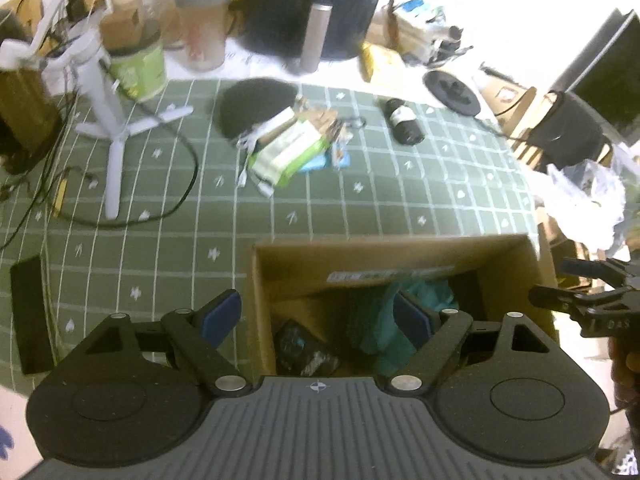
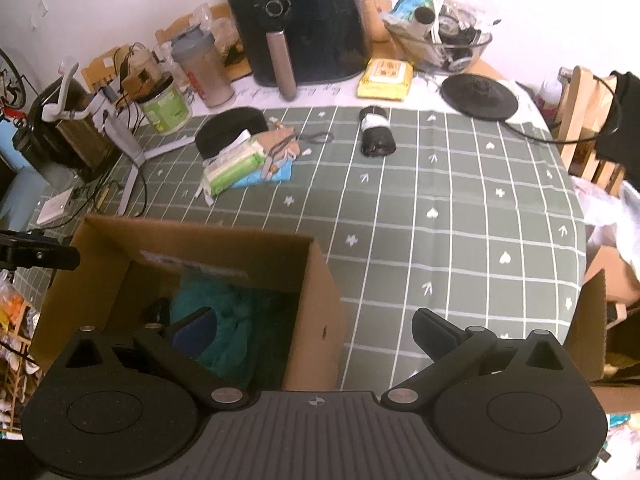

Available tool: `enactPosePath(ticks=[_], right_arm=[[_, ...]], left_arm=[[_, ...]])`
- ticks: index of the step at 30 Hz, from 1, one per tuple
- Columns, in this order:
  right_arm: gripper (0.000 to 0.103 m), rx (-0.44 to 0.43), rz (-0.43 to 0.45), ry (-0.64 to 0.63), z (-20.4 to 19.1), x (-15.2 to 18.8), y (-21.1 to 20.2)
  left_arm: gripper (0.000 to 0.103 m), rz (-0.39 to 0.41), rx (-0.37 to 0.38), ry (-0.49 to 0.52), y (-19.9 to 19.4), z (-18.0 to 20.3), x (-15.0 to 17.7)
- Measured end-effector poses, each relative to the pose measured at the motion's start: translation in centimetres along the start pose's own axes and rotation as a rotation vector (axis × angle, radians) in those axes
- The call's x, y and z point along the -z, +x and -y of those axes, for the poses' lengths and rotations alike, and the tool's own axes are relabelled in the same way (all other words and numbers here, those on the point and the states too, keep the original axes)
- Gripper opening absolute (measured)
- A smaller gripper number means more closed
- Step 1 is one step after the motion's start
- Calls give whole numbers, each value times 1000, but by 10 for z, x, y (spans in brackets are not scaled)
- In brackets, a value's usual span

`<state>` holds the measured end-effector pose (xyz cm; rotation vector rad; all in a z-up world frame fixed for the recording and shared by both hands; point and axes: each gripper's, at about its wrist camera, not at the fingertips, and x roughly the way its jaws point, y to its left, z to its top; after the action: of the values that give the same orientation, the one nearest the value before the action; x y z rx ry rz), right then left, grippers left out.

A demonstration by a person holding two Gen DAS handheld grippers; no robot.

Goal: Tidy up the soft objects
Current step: 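Withdraw both tools from the box toward the mat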

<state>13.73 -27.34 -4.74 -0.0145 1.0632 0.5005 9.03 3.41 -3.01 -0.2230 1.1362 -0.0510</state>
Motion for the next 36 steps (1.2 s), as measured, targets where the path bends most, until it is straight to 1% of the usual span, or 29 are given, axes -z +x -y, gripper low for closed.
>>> enactPosePath(ticks=[5, 12, 17, 20, 23, 30, 36], right_arm=[[103, 2, 30, 9, 5, -14, 3], [103, 29, 60, 0, 10, -28, 12], [103, 59, 80, 11, 17, -40, 17], [103, 92, 107, 10, 21, -44, 18], [103, 121, 125, 0, 24, -49, 20], [103, 145, 130, -8, 29, -58, 28], [103, 151, 128, 19, 33, -63, 34]], left_arm=[[84, 56, 25, 53, -3, 1, -13], [84, 117, 16, 107, 0, -3, -30], [84, 150, -3, 177, 9, -6, -42], [84, 158, -16, 215, 15, -7, -50], [84, 156, 2, 246, 21, -11, -59], [84, 161, 35, 339, 39, -12, -72], [84, 146, 45, 388, 61, -16, -86]])
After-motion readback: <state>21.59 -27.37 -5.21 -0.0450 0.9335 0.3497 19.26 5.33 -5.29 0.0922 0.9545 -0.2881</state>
